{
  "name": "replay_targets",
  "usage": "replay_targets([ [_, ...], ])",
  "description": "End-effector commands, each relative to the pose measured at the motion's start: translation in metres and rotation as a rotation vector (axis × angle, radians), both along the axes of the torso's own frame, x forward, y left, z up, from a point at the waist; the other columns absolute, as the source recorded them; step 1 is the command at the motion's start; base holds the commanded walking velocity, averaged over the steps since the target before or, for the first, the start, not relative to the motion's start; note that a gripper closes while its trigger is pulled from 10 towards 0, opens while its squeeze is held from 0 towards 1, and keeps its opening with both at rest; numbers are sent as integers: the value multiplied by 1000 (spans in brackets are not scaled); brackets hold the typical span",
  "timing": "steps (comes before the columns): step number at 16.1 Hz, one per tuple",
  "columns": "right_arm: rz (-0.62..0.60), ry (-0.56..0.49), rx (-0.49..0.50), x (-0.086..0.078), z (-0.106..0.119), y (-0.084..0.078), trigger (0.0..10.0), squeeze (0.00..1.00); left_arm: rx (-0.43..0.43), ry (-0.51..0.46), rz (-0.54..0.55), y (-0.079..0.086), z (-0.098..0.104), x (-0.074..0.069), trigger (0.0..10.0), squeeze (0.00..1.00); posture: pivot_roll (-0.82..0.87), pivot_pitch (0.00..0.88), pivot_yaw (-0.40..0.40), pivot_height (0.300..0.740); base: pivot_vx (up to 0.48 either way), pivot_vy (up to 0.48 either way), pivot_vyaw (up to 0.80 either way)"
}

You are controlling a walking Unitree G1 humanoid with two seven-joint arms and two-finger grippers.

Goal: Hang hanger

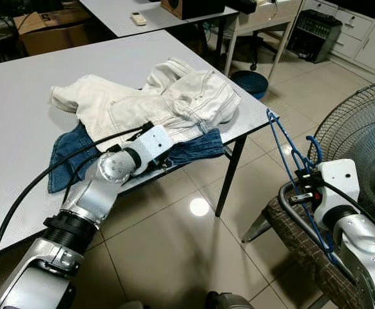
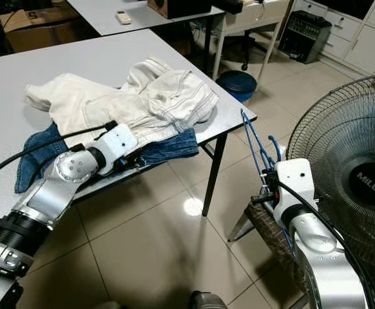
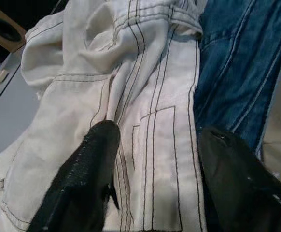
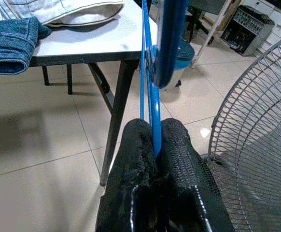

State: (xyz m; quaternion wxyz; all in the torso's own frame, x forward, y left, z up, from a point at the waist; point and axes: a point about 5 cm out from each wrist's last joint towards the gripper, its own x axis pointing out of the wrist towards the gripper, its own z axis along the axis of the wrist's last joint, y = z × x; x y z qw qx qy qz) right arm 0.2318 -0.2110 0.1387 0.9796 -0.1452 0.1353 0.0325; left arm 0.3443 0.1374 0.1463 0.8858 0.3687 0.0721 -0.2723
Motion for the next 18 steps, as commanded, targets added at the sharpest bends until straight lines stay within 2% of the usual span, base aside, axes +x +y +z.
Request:
replay_targets([
  [1, 0, -13, -10, 0, 2, -2, 10000, 0, -5, -13, -12, -1, 6, 2, 0, 0, -114, 34, -19, 740, 0, 0, 0],
  [4, -2, -15, -12, 1, 1, -2, 10000, 0, 24, -26, -5, 4, 8, 3, 0, 0, -110, 33, -19, 740, 0, 0, 0],
  [7, 2, -15, -11, 1, 1, 0, 10000, 0, -38, 6, -37, -6, 6, 0, 0, 0, -110, 33, -19, 740, 0, 0, 0],
  [8, 4, -16, -10, 1, 1, 1, 10000, 0, -53, 20, -53, -11, 3, -2, 3529, 0, -112, 30, -17, 740, 0, 0, 0],
  [9, 6, -16, -10, 1, 1, 1, 10000, 0, -50, 23, -55, -14, -1, -2, 8745, 0, -112, 30, -17, 740, 0, 0, 0],
  [10, 6, -16, -10, 1, 1, 1, 10000, 0, -49, 23, -55, -15, -1, -2, 10000, 0, -112, 30, -17, 740, 0, 0, 0],
  [13, 8, -15, -10, 1, 0, 2, 10000, 0, -58, 41, -47, -20, -8, -1, 10000, 0, -114, 27, -15, 740, 0, 0, 0],
  [14, 12, -15, -9, 0, 0, 4, 10000, 0, -67, 57, -46, -20, -9, 0, 10000, 1000, -116, 23, -14, 740, 0, 0, 0],
  [16, 15, -14, -8, 0, -1, 5, 10000, 0, -56, 50, -43, -22, -9, 1, 10000, 1000, -113, 20, -14, 740, 0, 0, 0],
  [17, 17, -13, -7, 0, -2, 6, 10000, 0, -40, 47, -42, -21, -11, 1, 10000, 165, -112, 18, -15, 740, 0, 0, 0],
  [18, 21, -12, -7, 0, -2, 6, 10000, 0, -27, 43, -38, -21, -12, 2, 10000, 0, -112, 18, -15, 740, 0, 0, 0],
])
